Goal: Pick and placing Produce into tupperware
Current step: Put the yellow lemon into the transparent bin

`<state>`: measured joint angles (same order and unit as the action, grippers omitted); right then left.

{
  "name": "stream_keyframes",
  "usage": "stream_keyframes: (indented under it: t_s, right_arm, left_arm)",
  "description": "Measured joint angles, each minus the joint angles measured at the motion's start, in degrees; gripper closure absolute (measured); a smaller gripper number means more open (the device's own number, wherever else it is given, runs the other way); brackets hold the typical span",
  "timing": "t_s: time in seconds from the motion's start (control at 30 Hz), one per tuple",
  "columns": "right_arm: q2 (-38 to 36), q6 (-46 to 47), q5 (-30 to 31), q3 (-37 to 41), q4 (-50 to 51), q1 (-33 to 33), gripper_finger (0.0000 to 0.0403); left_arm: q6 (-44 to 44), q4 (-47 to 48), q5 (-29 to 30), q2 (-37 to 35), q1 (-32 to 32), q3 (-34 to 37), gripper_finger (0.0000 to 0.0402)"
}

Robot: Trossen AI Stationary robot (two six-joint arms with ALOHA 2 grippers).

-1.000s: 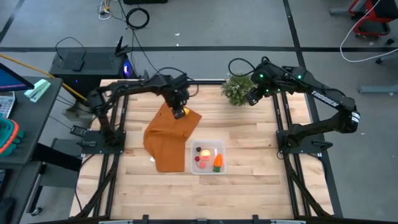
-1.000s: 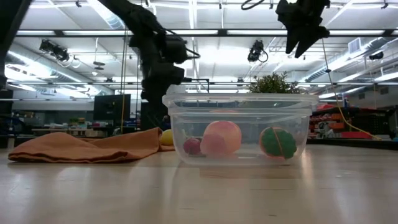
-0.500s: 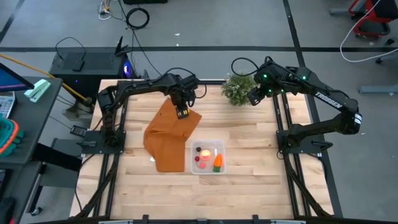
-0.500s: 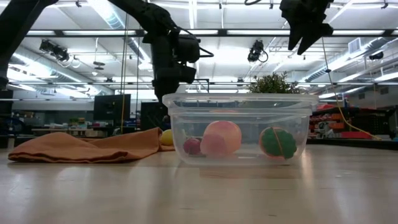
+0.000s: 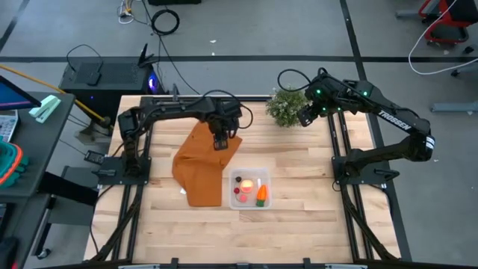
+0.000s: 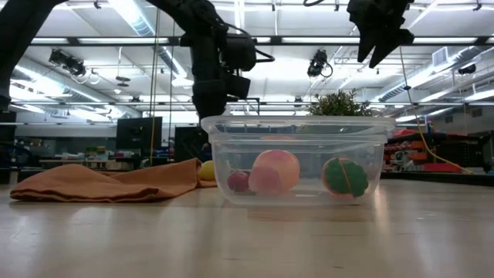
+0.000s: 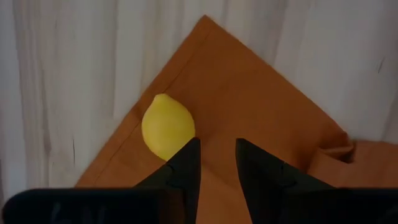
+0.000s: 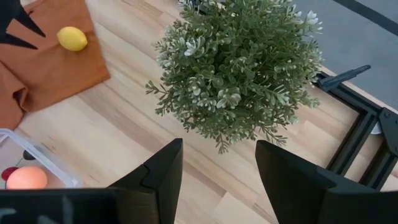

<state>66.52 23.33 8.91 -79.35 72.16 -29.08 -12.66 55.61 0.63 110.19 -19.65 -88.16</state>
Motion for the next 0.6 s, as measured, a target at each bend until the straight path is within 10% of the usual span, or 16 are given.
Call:
stream_keyframes:
  t_s: [0.6]
  right_arm:
    - [0.0, 0.56, 0.0, 0.0, 0.0, 0.0, 0.0229]
  left_arm:
    - [1.57, 2.84, 3.43, 0.0, -0.12, 0.04, 0.0294]
